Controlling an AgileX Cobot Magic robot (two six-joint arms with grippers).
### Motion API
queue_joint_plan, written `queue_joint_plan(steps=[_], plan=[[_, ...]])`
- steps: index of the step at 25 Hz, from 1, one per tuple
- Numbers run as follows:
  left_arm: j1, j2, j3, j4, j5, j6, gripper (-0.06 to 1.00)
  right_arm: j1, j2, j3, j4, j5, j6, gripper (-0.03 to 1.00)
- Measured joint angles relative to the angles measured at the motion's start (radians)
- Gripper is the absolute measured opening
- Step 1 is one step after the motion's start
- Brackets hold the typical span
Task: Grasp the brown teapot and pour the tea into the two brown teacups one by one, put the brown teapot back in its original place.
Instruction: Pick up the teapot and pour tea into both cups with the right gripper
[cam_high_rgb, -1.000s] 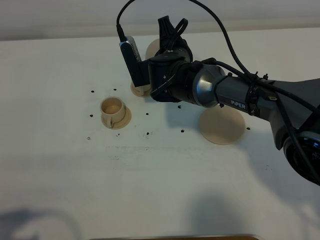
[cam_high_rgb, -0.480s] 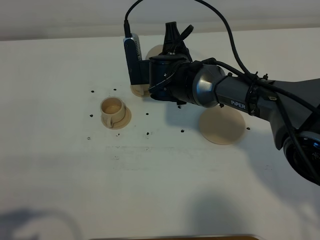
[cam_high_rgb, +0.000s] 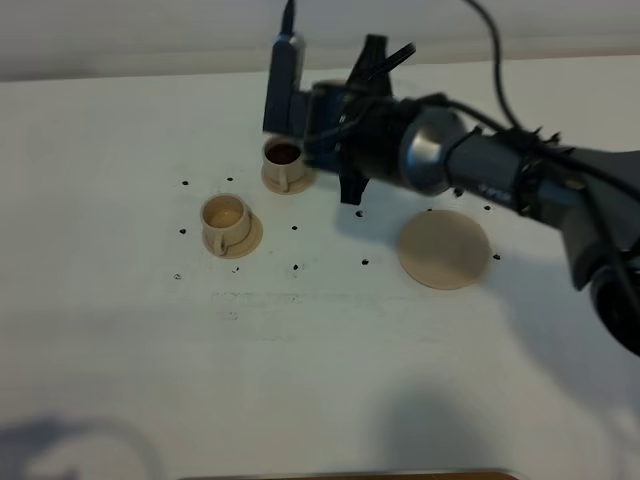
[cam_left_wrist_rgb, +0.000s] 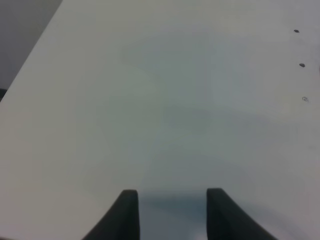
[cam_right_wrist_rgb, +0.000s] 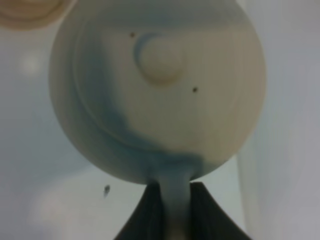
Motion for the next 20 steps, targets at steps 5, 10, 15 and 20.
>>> queue_joint_plan(steps=[5, 10, 15, 20], plan=[[0.000, 0.000, 0.000, 0.000, 0.000, 0.000, 0.31, -0.034, -0.041, -0.019, 0.256, 0.061, 0.016, 0.11], [0.000, 0.000, 0.000, 0.000, 0.000, 0.000, 0.31, -0.087, -0.053, -0.029, 0.497, 0.067, 0.033, 0.11], [0.000, 0.000, 0.000, 0.000, 0.000, 0.000, 0.31, -0.126, -0.049, -0.029, 0.583, 0.040, 0.034, 0.11], [0.000, 0.000, 0.000, 0.000, 0.000, 0.000, 0.31, -0.146, -0.010, -0.033, 0.630, 0.018, 0.032, 0.11]])
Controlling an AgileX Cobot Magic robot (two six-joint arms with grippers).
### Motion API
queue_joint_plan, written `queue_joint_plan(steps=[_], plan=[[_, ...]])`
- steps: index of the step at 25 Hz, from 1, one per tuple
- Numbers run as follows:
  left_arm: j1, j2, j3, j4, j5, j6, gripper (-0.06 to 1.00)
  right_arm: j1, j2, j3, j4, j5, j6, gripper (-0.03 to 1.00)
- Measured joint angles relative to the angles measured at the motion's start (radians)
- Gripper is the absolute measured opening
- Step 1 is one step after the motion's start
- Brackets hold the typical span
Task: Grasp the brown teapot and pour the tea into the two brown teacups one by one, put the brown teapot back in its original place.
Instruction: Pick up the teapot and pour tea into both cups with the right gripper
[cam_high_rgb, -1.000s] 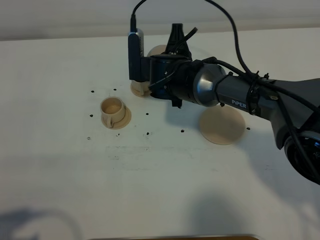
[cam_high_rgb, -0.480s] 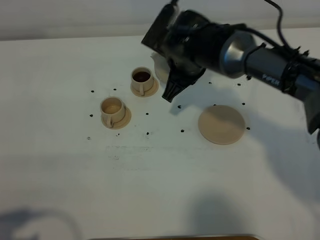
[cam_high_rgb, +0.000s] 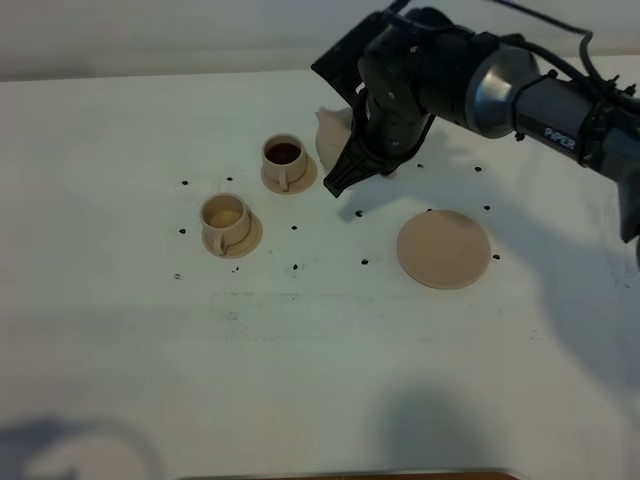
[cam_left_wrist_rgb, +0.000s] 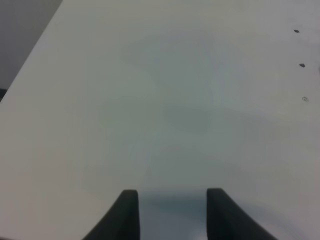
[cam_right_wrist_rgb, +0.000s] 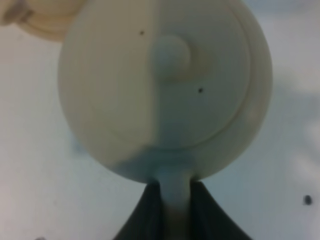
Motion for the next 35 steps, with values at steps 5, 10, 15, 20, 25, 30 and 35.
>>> queue_joint_plan(steps=[5, 10, 15, 20, 25, 30, 35], plan=[[0.000, 0.000, 0.000, 0.000, 0.000, 0.000, 0.31, -0.002, 0.032, 0.000, 0.037, -0.036, 0.001, 0.11], [0.000, 0.000, 0.000, 0.000, 0.000, 0.000, 0.31, -0.002, 0.039, 0.000, 0.042, -0.043, 0.001, 0.11], [0.000, 0.000, 0.000, 0.000, 0.000, 0.000, 0.31, 0.005, -0.011, 0.001, 0.006, 0.001, 0.001, 0.11], [0.000, 0.000, 0.000, 0.000, 0.000, 0.000, 0.31, 0.067, -0.116, 0.001, -0.104, 0.081, 0.001, 0.11], [0.000, 0.000, 0.000, 0.000, 0.000, 0.000, 0.31, 0.160, -0.130, 0.009, -0.189, 0.138, -0.012, 0.11], [0.000, 0.000, 0.000, 0.000, 0.000, 0.000, 0.31, 0.237, -0.119, 0.036, -0.280, 0.128, -0.018, 0.11], [0.000, 0.000, 0.000, 0.000, 0.000, 0.000, 0.31, 0.262, -0.053, 0.038, -0.347, 0.120, -0.018, 0.11]])
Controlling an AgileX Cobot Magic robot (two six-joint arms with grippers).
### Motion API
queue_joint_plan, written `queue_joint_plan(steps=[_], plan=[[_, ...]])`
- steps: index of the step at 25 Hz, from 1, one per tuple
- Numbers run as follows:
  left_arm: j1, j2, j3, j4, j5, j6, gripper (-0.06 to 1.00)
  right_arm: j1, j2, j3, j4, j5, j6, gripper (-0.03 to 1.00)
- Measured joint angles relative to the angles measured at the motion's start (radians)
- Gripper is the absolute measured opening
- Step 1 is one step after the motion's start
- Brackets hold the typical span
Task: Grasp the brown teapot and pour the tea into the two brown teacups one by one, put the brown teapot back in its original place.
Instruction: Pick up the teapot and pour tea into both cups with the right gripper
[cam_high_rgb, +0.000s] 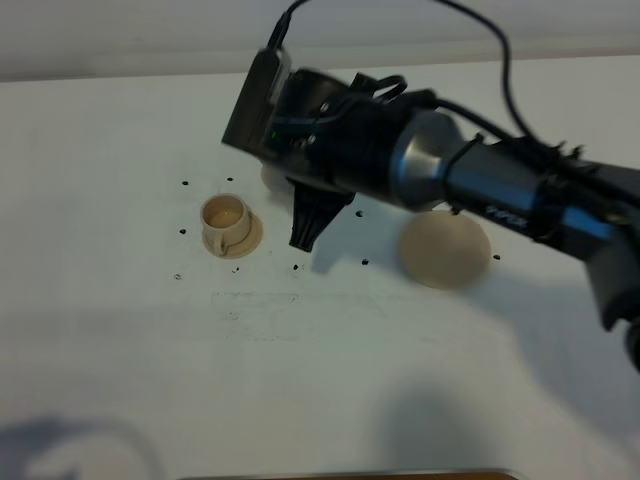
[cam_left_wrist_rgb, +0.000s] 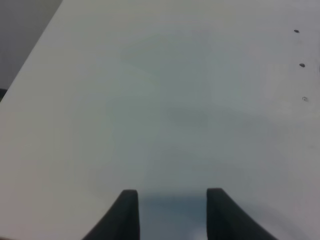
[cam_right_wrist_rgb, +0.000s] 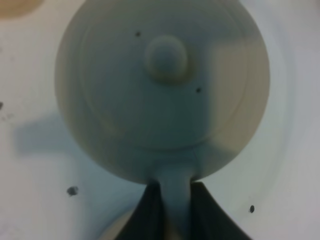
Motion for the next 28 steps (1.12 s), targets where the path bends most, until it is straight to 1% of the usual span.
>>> queue_joint_plan(steps=[11, 19, 22, 28], plan=[[0.000, 0.000, 0.000, 0.000, 0.000, 0.000, 0.31, 0.072, 0.042, 0.006, -0.117, -0.009, -0.011, 0.11], [0.000, 0.000, 0.000, 0.000, 0.000, 0.000, 0.31, 0.078, 0.076, 0.006, -0.199, -0.008, -0.029, 0.11], [0.000, 0.000, 0.000, 0.000, 0.000, 0.000, 0.31, 0.084, 0.088, 0.006, -0.216, -0.005, -0.044, 0.11], [0.000, 0.000, 0.000, 0.000, 0.000, 0.000, 0.31, 0.112, 0.105, 0.006, -0.217, -0.005, -0.079, 0.11]])
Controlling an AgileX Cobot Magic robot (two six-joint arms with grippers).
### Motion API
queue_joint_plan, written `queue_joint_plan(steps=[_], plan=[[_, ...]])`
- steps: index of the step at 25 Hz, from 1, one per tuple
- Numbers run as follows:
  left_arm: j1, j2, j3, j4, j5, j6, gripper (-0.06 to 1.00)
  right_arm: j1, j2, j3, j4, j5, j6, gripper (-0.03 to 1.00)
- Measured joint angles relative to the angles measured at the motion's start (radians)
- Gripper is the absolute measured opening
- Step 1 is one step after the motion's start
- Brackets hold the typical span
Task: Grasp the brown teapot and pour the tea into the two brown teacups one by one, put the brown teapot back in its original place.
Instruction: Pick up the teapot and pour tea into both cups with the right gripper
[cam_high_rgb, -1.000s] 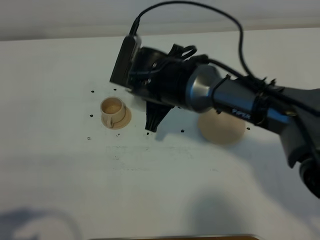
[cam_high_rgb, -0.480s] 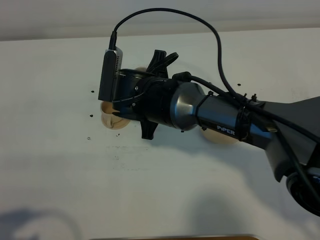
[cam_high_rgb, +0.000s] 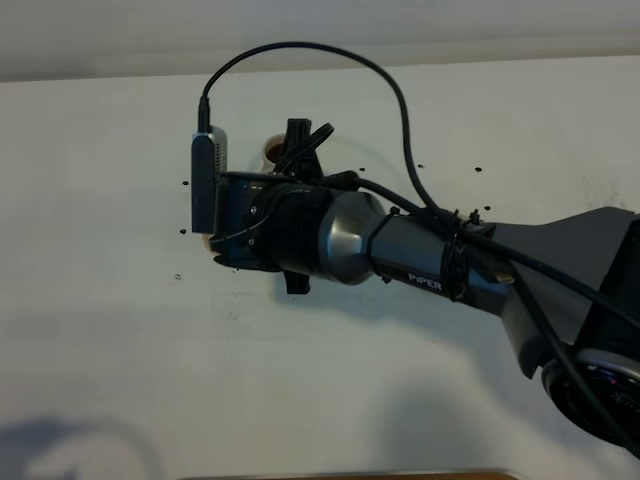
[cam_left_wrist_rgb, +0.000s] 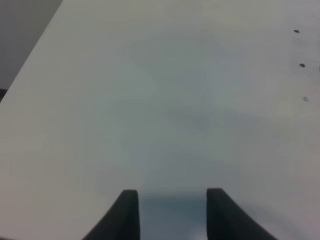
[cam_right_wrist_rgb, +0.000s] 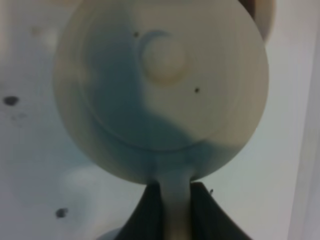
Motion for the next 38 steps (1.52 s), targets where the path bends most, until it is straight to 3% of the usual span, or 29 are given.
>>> queue_joint_plan(steps=[27, 38], plan=[[0.000, 0.000, 0.000, 0.000, 0.000, 0.000, 0.31, 0.025, 0.001, 0.001, -0.207, 0.004, -0.087, 0.11], [0.000, 0.000, 0.000, 0.000, 0.000, 0.000, 0.31, 0.027, 0.001, 0.001, -0.234, -0.001, -0.112, 0.11]])
